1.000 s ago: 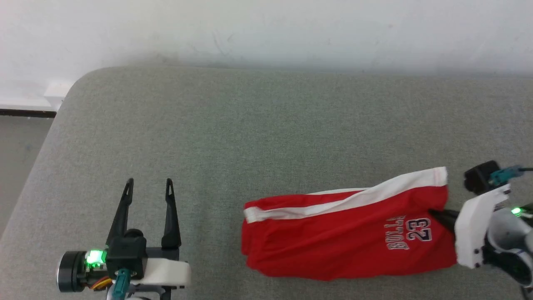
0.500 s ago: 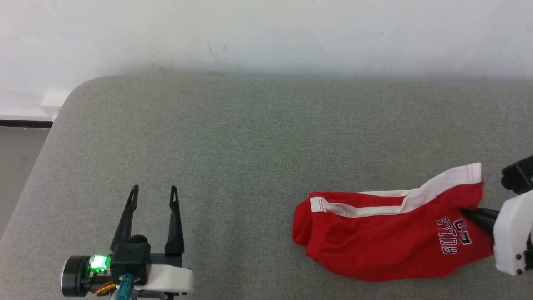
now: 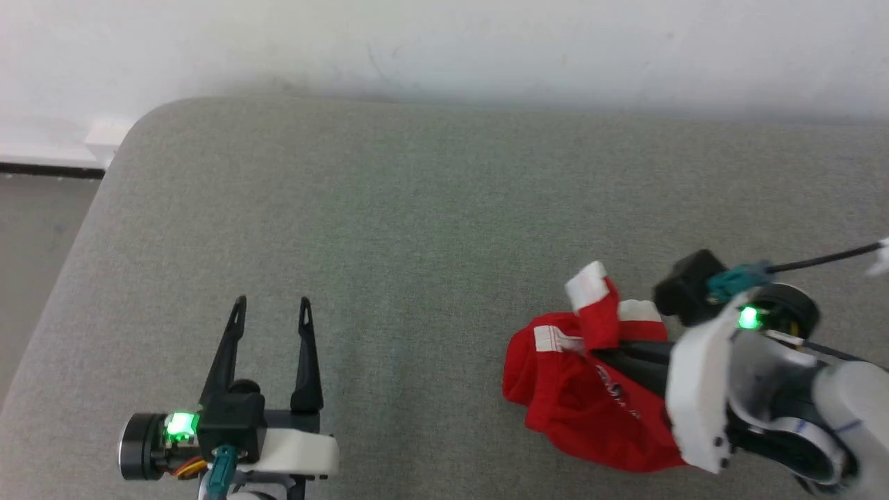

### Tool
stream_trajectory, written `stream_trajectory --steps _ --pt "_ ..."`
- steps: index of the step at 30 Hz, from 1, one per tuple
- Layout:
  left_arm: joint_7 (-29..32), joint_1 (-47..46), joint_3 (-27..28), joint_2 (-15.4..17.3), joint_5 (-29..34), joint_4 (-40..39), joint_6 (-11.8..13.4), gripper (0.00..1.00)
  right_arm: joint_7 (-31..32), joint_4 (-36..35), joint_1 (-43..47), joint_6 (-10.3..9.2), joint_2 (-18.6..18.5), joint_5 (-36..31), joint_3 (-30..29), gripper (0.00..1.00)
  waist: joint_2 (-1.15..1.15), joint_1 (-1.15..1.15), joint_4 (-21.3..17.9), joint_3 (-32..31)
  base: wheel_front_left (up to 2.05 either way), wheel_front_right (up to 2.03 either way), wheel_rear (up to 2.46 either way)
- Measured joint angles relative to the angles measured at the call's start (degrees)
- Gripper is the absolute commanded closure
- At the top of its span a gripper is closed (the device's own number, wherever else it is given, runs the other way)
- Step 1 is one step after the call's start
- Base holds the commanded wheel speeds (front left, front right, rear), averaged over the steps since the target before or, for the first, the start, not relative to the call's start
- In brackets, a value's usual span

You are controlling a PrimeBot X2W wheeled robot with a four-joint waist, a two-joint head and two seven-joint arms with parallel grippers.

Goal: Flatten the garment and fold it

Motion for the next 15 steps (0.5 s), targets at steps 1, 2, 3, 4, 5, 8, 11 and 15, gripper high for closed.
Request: stream_trajectory --steps 1,2,3,4,5,8,11,15 --pt "0.00 -0.54 -0.04 -0.16 0.00 0.03 0.00 0.00 0.05 1.00 -1.47 0.00 0.82 -0.89 1.89 1.00 0.00 0.00 0.29 0.35 0.00 0.00 0.00" --pt "0.00 -0.98 -0.18 -0.33 0.01 0.02 -0.01 0.00 0.07 2.41 -2.74 0.00 1.82 -1.57 3.22 1.00 0.00 0.00 0.56 0.71 0.00 0.00 0.00" --pt "0.00 -1.39 -0.25 -0.53 0.01 0.09 -0.01 0.00 0.14 4.21 -3.86 0.00 2.76 -2.11 4.81 1.00 0.00 0.00 0.83 1.10 0.00 0.00 0.00" --pt "0.00 -1.70 -0.36 -0.76 0.01 0.11 -0.01 0.00 0.52 6.24 -4.87 0.00 3.55 -2.46 6.28 1.00 0.00 0.01 1.15 1.49 0.00 0.00 0.00" --pt "0.00 -1.89 -0.45 -0.96 0.05 0.16 -0.02 0.00 0.49 8.34 -5.70 0.00 4.30 -2.92 7.66 1.00 0.00 0.00 1.46 1.87 0.00 0.00 0.00" --pt "0.00 -2.64 -0.63 -1.54 0.07 0.45 -0.02 0.00 0.20 15.79 -7.51 0.00 6.10 -3.74 10.70 1.00 0.00 0.01 2.48 2.92 0.00 0.00 0.00" --pt "0.00 -3.05 -0.64 -1.75 0.08 0.74 -0.01 0.00 -2.19 22.43 -8.54 0.00 7.27 -4.27 13.16 1.00 0.00 0.00 3.49 3.77 0.00 0.00 0.00" --pt "0.00 -3.04 -0.56 -1.77 0.09 1.30 -0.01 0.00 -6.16 26.53 -9.14 0.00 8.01 -3.46 15.82 1.00 0.00 0.01 4.30 4.29 0.00 0.00 0.00"
